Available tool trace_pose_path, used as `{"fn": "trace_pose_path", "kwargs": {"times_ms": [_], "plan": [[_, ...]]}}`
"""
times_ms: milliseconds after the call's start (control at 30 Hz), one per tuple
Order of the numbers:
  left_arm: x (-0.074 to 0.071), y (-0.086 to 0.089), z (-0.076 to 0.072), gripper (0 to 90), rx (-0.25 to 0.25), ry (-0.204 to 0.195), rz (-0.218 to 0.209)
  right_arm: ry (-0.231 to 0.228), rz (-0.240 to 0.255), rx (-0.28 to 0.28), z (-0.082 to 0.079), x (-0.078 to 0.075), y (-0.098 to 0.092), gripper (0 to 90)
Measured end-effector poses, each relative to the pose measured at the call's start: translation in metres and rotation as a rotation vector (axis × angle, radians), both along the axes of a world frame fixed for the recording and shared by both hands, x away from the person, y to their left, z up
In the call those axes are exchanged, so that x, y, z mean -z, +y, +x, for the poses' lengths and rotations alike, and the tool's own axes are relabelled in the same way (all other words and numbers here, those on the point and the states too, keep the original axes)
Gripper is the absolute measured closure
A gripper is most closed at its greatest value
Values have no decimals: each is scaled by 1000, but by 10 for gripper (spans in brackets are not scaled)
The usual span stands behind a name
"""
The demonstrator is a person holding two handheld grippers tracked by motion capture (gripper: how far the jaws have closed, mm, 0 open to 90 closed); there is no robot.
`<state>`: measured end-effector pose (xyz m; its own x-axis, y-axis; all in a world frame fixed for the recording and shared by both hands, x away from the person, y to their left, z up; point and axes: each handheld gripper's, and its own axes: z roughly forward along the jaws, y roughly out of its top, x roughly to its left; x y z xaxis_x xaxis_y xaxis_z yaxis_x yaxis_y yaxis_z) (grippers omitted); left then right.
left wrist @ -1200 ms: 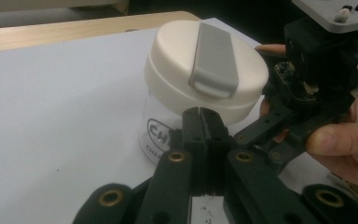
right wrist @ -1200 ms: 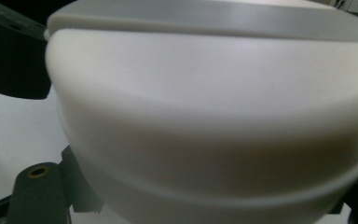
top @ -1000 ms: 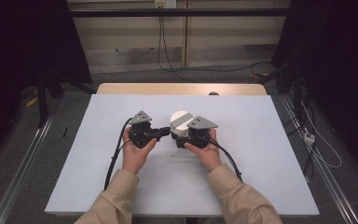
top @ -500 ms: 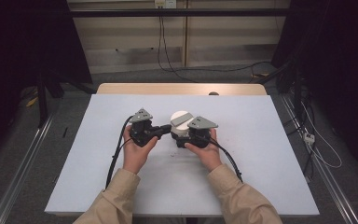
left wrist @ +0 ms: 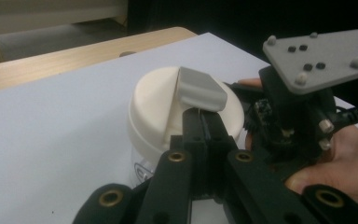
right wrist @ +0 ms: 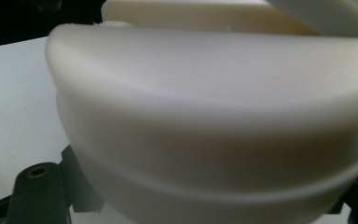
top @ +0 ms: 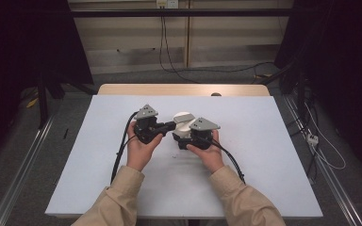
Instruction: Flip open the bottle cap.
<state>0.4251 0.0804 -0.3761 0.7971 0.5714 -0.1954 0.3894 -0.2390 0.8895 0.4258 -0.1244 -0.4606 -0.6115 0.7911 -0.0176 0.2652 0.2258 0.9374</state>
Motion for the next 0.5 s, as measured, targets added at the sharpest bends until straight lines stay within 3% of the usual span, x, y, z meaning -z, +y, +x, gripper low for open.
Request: {"fn": "trace_pose_path", "kwargs": {"times_ms": [500], "plan": [[-12,-8,7,900,-2,-15,10,1,-3,0,0,0,0,187]]}}
